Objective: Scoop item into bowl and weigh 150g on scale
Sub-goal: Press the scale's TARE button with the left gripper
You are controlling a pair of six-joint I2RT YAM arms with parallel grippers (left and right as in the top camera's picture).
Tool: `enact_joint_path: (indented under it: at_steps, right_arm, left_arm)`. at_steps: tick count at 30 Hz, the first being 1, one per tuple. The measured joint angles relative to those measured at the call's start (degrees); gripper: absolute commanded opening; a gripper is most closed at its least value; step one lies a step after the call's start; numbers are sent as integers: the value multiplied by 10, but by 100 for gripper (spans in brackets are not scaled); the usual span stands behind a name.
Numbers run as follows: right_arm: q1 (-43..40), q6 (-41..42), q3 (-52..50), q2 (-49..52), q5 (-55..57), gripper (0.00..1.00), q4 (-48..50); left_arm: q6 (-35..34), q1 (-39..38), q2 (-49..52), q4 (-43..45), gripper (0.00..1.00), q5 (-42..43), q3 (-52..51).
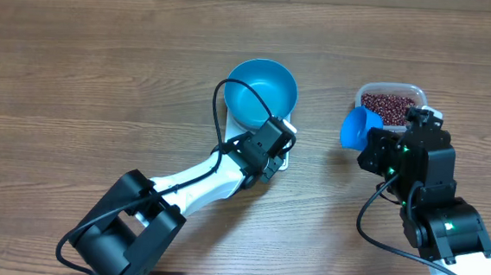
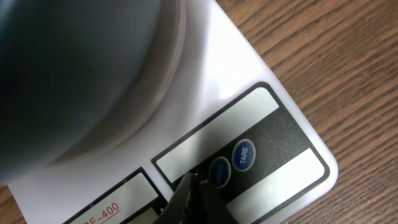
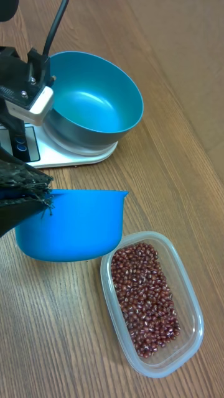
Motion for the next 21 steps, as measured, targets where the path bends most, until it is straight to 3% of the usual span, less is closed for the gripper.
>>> enact_joint_path:
  at_steps: [21]
  right_arm:
    - [0,0,0,0,-1,4,0]
  left_arm:
    - [0,0,9,20,4,0,-1]
